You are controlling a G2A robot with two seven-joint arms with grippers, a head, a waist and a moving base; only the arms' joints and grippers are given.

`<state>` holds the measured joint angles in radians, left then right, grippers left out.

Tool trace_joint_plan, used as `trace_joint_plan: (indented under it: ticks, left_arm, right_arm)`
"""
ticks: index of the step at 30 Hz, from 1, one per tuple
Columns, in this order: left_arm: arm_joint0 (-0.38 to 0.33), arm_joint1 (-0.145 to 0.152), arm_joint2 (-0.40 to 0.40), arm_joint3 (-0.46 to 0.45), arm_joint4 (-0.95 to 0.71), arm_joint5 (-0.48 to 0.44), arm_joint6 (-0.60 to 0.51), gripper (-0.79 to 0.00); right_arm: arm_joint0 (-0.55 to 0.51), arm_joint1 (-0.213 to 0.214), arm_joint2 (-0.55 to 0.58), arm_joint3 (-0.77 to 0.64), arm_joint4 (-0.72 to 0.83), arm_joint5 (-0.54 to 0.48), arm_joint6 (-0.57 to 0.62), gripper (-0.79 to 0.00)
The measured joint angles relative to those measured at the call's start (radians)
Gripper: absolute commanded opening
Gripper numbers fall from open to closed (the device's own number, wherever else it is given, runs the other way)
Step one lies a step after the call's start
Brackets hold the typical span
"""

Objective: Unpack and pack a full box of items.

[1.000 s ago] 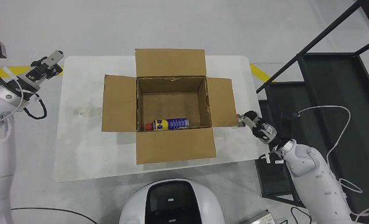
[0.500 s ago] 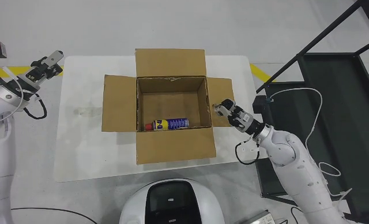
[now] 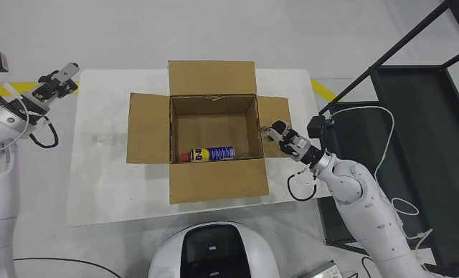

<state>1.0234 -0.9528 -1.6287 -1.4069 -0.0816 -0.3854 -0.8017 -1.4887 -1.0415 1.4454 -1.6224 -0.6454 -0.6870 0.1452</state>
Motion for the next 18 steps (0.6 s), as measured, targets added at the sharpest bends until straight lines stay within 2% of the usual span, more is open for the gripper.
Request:
trace_joint_plan:
  ticks: [7, 10, 14, 18]
  left_arm:
    - [0.000, 0.000, 0.000, 0.000, 0.000, 0.000, 0.000, 0.000]
    - [0.000, 0.000, 0.000, 0.000, 0.000, 0.000, 0.000, 0.000]
    - [0.000, 0.000, 0.000, 0.000, 0.000, 0.000, 0.000, 0.000]
    - [0.000, 0.000, 0.000, 0.000, 0.000, 0.000, 0.000, 0.000]
  right_arm:
    - [0.001, 0.000, -0.002, -0.001, -0.002, 0.003, 0.002, -0.785]
    - [0.032, -0.004, -0.025, -0.005, -0.022, 0.017, 0.020, -0.785]
    - [0.161, -0.021, -0.121, 0.021, -0.031, 0.036, 0.069, -0.785]
    - [0.361, -0.055, -0.271, 0.114, -0.038, 0.065, 0.128, -0.785]
